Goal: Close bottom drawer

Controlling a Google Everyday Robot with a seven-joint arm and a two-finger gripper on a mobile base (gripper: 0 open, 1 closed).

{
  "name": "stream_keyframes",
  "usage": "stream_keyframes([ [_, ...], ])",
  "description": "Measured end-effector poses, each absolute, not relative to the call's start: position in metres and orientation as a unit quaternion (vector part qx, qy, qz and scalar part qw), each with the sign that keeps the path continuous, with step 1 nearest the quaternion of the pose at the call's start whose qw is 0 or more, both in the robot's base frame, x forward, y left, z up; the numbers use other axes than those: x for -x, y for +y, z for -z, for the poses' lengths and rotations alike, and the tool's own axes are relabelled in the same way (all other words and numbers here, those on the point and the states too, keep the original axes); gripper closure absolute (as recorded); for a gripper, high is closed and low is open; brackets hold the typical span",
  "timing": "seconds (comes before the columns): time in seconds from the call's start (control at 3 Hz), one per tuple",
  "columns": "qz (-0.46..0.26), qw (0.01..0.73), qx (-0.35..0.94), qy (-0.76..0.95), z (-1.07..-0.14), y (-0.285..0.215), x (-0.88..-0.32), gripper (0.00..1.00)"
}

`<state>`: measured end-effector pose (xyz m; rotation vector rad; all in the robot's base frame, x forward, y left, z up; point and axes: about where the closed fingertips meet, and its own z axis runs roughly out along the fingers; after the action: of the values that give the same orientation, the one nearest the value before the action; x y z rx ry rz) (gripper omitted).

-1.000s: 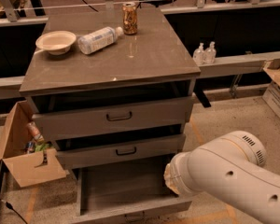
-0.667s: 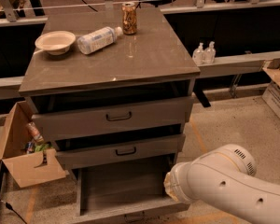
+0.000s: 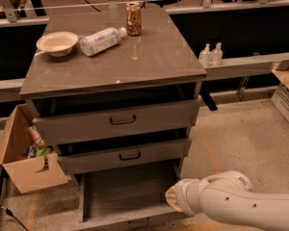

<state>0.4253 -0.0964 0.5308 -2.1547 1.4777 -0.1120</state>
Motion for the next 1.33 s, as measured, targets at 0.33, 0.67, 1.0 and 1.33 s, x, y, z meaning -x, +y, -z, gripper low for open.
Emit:
stream_keyframes([
  [0.33, 0.039, 0.28, 0.8, 0.528, -0.488, -0.1, -0.439, 1.0],
  [0.67, 0.04, 0.282, 0.804, 0.522, -0.442, -0.114, -0.457, 1.0],
  [1.0, 0.029, 0.251, 0.801, 0.542, -0.38, -0.134, -0.463, 1.0],
  [1.33, 0.029, 0.252, 0.802, 0.541, -0.382, -0.133, -0.464, 1.0],
])
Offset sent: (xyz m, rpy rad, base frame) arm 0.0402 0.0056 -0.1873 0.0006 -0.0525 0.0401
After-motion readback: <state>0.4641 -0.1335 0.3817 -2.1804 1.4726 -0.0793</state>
